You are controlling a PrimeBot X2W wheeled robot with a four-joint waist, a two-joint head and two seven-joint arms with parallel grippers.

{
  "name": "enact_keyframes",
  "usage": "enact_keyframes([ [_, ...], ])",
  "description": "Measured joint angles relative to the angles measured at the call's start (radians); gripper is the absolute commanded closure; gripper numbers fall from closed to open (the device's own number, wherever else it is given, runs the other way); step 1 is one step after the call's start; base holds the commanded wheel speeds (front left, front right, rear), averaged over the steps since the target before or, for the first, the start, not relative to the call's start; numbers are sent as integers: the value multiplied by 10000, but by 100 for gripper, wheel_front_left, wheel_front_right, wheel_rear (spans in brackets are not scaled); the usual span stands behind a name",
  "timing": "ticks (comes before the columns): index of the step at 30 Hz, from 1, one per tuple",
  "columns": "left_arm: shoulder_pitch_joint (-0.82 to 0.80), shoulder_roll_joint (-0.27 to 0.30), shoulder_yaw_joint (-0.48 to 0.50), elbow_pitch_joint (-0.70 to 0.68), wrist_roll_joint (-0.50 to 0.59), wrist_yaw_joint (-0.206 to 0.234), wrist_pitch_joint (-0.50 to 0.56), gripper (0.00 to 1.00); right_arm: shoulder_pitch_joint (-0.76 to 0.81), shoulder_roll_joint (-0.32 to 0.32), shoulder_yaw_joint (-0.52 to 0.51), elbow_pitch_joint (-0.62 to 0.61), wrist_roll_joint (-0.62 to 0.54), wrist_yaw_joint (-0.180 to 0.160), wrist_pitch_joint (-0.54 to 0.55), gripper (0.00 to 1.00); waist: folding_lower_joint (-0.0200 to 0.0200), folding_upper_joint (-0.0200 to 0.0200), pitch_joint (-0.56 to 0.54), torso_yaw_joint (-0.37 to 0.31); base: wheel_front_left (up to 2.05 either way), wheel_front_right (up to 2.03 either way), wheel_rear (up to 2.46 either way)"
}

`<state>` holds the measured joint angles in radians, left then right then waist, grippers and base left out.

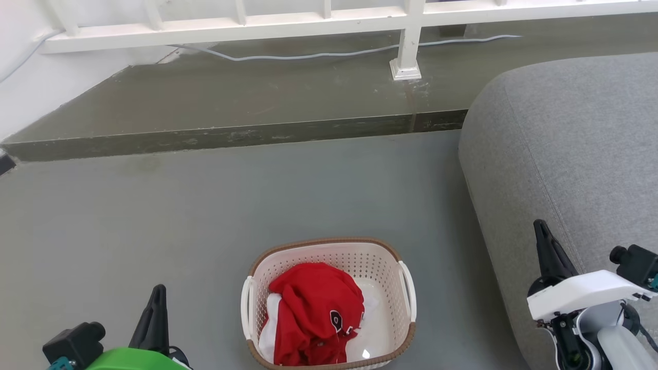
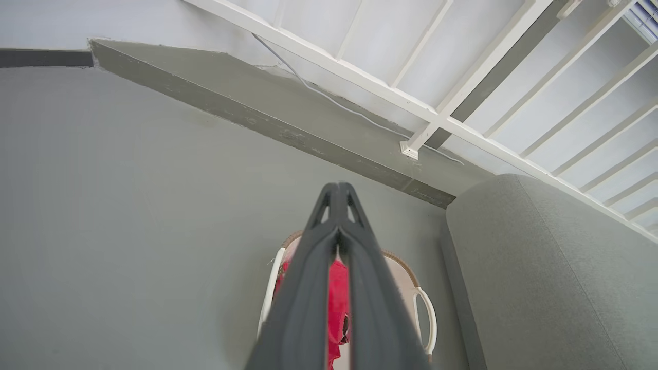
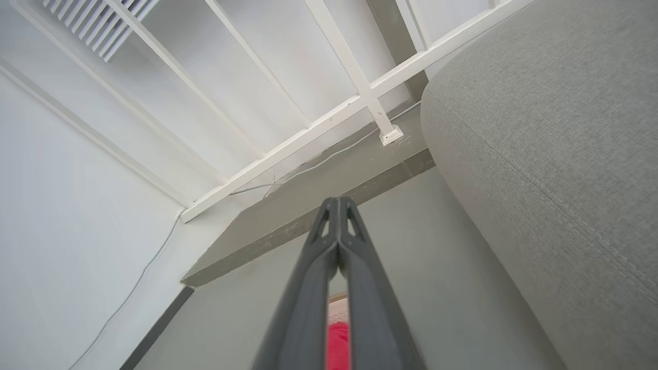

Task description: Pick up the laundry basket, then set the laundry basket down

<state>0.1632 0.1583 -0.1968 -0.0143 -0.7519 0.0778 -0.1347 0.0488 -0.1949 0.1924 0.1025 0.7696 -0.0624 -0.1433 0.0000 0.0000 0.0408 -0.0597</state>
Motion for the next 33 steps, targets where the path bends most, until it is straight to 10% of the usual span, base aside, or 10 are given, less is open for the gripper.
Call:
enact_keyframes([
  [33,-840,-169,750,1081,-4405,-846,777,100,-410,420,-1154,665,4215,759,913,100,0,0,-169,279,0,0,0],
])
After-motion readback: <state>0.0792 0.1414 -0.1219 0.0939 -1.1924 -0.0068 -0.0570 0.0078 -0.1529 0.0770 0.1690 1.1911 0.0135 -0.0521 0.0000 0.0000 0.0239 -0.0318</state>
